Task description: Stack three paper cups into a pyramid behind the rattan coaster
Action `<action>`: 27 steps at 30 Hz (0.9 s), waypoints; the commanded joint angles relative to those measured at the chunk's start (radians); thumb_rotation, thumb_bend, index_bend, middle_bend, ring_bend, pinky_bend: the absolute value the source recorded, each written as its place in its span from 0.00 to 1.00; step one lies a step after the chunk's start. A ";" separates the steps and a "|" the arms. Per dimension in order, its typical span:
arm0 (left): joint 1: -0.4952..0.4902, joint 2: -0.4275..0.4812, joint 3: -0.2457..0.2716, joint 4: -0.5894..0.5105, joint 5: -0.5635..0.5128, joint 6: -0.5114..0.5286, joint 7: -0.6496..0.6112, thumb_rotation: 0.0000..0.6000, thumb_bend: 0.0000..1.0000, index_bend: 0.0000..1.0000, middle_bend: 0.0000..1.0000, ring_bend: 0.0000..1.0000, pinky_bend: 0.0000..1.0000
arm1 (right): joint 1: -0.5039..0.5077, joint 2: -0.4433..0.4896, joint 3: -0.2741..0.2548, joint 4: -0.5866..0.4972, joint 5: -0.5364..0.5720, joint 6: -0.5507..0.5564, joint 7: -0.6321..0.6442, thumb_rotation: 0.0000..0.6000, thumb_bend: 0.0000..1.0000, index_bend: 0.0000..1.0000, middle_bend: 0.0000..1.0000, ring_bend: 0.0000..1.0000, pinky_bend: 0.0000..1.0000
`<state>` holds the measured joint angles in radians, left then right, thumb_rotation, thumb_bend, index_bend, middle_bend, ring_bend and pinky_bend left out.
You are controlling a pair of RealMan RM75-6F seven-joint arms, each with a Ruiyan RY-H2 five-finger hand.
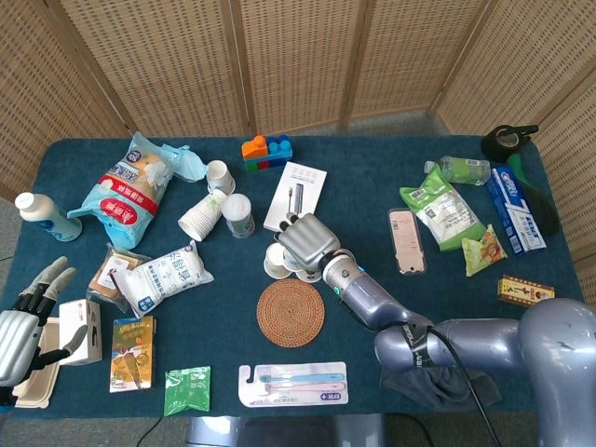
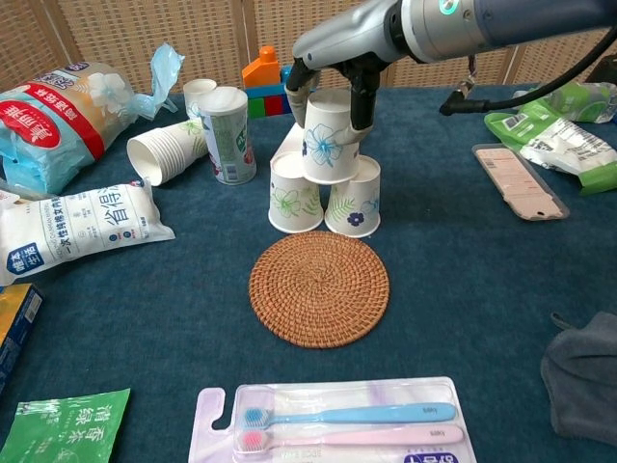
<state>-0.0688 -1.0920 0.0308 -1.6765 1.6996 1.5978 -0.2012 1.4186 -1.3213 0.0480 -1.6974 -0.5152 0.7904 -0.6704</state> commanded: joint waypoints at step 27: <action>0.001 -0.001 0.000 0.009 0.005 0.009 -0.011 1.00 0.40 0.05 0.00 0.00 0.19 | 0.004 0.007 -0.006 -0.018 0.006 0.012 -0.009 1.00 0.38 0.30 0.20 0.11 0.46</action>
<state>-0.0682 -1.0933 0.0313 -1.6676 1.7049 1.6064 -0.2121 1.4230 -1.3146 0.0425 -1.7156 -0.5097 0.8025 -0.6792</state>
